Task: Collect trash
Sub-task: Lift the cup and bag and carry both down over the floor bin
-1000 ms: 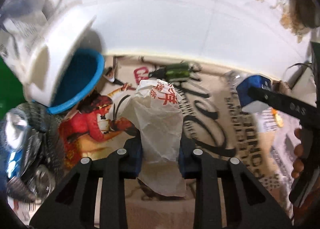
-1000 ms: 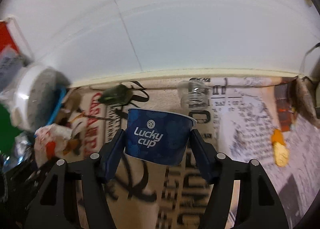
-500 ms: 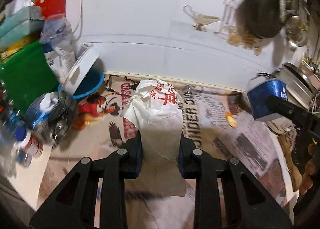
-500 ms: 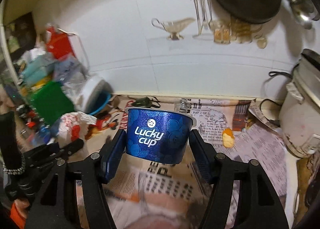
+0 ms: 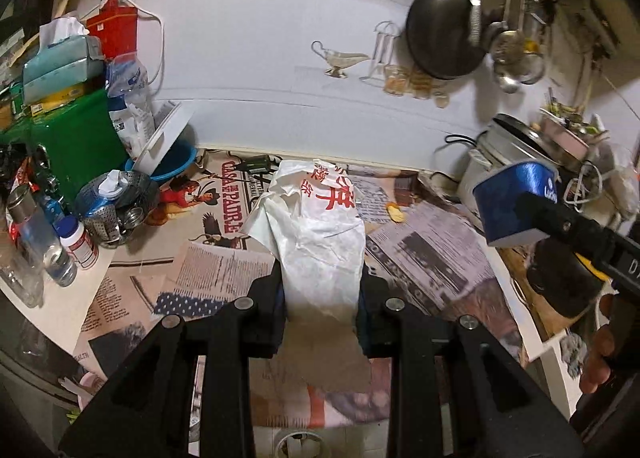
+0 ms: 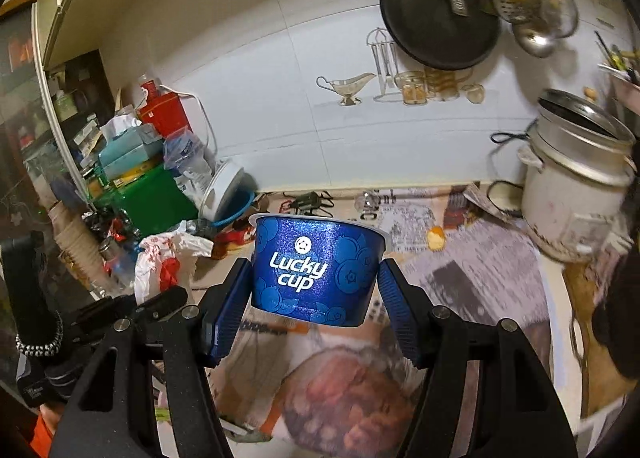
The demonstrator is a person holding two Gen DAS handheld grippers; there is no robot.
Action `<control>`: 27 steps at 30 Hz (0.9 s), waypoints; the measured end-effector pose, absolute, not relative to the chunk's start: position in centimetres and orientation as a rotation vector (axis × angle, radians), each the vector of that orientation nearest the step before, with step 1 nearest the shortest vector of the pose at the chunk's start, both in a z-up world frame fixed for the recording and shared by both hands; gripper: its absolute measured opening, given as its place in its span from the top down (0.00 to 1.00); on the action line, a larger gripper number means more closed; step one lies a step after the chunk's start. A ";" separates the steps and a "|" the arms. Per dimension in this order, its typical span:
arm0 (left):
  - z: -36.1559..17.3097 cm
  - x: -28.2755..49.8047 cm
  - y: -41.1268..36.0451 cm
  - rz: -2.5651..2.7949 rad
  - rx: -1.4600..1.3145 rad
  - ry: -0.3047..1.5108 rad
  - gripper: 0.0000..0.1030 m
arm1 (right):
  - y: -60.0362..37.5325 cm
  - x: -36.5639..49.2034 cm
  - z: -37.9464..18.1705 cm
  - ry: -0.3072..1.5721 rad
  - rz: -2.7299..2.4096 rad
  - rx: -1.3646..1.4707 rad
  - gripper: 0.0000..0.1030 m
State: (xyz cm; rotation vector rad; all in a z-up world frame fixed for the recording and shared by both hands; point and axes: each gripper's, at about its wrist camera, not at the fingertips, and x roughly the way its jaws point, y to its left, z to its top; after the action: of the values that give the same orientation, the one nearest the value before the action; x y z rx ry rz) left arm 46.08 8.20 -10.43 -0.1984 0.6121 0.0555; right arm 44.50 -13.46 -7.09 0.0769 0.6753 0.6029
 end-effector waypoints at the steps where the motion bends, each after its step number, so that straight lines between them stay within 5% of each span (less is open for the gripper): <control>1: -10.5 45.2 8.2 0.041 -0.199 0.610 0.73 | -13.6 43.6 -7.2 0.675 0.589 0.077 0.41; 17: -13.5 26.1 10.0 -0.065 -0.124 0.666 0.73 | -13.3 24.9 -8.8 0.708 0.427 0.095 0.41; 27: -18.4 22.7 9.3 -0.112 -0.149 0.797 0.73 | -13.4 20.6 -11.9 0.817 0.380 0.056 0.41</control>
State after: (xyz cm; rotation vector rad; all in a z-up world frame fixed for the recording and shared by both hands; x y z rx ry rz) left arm 22.68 9.27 -18.37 -0.1492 0.7968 -0.1116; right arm 20.61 -13.39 -11.87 0.0556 0.8171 0.3803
